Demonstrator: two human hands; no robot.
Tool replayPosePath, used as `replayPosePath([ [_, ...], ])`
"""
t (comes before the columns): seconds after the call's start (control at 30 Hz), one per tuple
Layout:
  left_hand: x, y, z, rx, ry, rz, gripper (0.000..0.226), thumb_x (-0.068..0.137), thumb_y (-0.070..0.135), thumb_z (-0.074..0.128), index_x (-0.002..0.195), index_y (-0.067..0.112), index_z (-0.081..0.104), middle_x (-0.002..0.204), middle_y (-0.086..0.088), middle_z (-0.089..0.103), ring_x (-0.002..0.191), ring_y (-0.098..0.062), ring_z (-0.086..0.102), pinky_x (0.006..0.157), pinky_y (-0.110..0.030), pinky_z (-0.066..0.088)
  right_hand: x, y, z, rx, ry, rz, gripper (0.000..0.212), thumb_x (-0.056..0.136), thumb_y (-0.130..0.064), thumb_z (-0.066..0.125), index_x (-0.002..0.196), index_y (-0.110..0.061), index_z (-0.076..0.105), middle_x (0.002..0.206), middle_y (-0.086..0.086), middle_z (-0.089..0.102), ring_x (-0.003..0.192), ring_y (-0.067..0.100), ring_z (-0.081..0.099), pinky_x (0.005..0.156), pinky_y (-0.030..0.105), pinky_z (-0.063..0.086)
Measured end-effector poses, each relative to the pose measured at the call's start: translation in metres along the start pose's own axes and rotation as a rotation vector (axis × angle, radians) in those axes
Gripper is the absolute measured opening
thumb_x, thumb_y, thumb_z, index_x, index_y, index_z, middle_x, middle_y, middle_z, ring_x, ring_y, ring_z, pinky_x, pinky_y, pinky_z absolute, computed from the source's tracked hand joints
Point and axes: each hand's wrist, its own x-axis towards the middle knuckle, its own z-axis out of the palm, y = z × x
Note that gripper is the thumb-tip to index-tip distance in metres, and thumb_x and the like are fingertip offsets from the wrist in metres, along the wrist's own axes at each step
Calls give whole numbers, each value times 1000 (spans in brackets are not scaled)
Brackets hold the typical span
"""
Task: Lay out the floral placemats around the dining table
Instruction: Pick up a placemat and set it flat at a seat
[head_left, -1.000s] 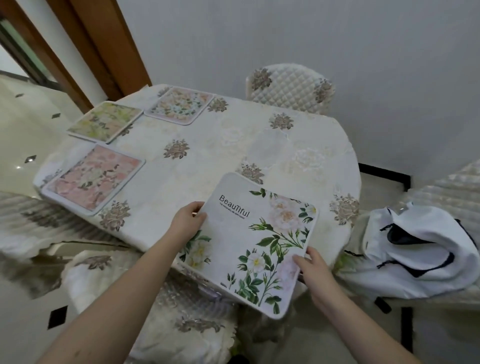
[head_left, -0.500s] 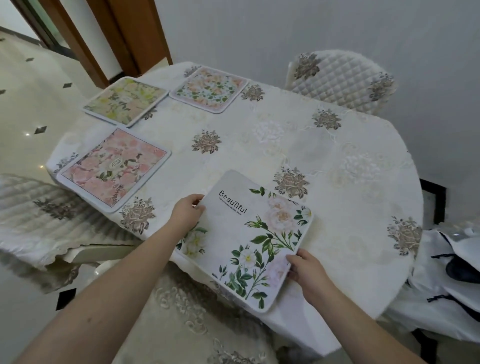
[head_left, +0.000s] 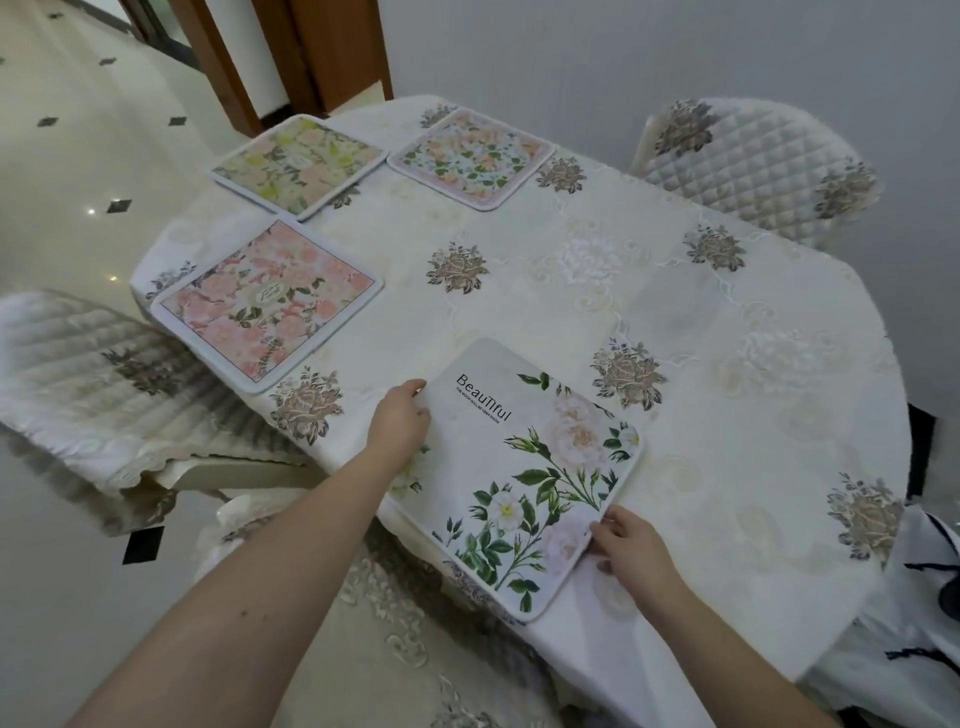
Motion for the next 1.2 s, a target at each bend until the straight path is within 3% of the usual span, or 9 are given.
replayPosePath([
  [0.13,-19,-2,8,102,74,10,57,93,13,56,148,13,40,149,-11,43,137,-30,40,111,-45,35,5,0,-9,-273,-6,-99,10,96,-19,60,90,-12,64,81,0,72,69,13,70,55,27,53],
  [0.2,-38,1,19,143,115,45,55,94,14,54,147,10,41,150,-11,42,138,-29,38,112,-44,34,7,2,-15,-409,22,-180,17,96,-25,58,88,-13,66,75,-2,70,69,14,67,64,31,52],
  [0.37,-110,17,76,249,79,114,53,95,17,52,147,11,42,155,-10,38,144,-26,32,120,-43,25,11,7,-27,-481,129,-424,15,99,-24,51,91,-18,62,77,-5,59,73,17,56,59,29,39],
  [0.47,-144,33,118,276,98,100,50,101,23,45,150,13,40,160,-7,30,150,-25,22,122,-41,15,19,2,-32,-611,44,-703,11,97,-15,56,102,-12,65,93,2,61,89,23,55,79,36,44],
  [0.57,-158,52,152,274,178,-27,52,104,29,37,154,17,31,164,-1,19,152,-18,11,122,-35,1,35,-1,-31,-777,-82,-859,29,96,-13,53,124,-10,62,120,7,63,115,26,55,98,40,43],
  [0.7,-167,72,182,345,225,-138,58,103,35,20,157,14,20,165,-3,12,153,-17,5,123,-36,-3,58,1,-18,-974,-257,-1027,50,102,-21,42,150,-9,38,157,6,35,148,21,24,122,37,13],
  [0.8,-171,73,191,426,229,-179,64,100,40,9,157,12,19,165,-5,11,153,-21,9,124,-43,6,70,7,-11,-1115,-301,-1097,55,104,-29,31,155,-11,23,163,3,18,152,17,9,123,34,-3],
  [1.0,-183,62,191,533,157,-28,61,103,46,22,157,17,22,165,0,16,152,-21,14,120,-50,6,90,7,-21,-1178,-293,-1175,62,100,-42,28,152,-9,33,160,6,28,149,20,24,118,38,17],
  [1.2,-189,51,178,581,44,-2,70,101,61,19,159,23,7,166,3,5,153,-19,4,121,-47,4,126,-13,-46,-1240,-257,-1109,66,101,-47,21,157,-13,15,164,2,11,152,15,4,123,34,1],
])
